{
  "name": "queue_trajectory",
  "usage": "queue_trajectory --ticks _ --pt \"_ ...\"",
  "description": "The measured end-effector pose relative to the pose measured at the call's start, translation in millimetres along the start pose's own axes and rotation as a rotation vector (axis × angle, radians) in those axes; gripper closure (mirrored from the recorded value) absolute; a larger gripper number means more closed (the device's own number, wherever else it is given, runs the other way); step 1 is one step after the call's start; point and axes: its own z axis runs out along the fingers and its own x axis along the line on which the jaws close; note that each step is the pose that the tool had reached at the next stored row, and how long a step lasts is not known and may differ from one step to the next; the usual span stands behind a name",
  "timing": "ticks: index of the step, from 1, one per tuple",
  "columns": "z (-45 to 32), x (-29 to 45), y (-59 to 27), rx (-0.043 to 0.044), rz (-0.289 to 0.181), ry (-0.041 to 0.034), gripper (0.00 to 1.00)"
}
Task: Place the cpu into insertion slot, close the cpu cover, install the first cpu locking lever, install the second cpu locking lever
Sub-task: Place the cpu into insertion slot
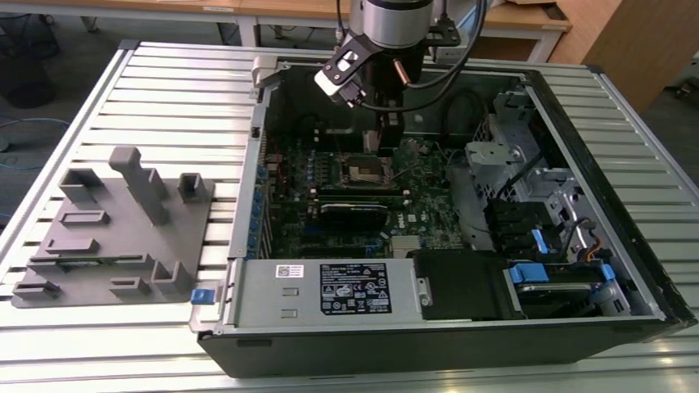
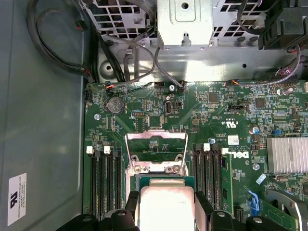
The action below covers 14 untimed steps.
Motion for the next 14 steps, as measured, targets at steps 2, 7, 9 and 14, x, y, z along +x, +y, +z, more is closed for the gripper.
queue_trajectory --ticks 2,7,9,14 --pt "0.8 0.1 0.0 -0.0003 0.000 0.0007 0.46" --pt "7.2 -0.1 -0.6 0.0000 0.000 0.0001 0.46" --pt "9.8 -0.1 -0.9 0.0000 -0.001 0.0001 0.46" --pt "14.7 0.8 -2.2 0.0000 -0.008 0.0008 0.46"
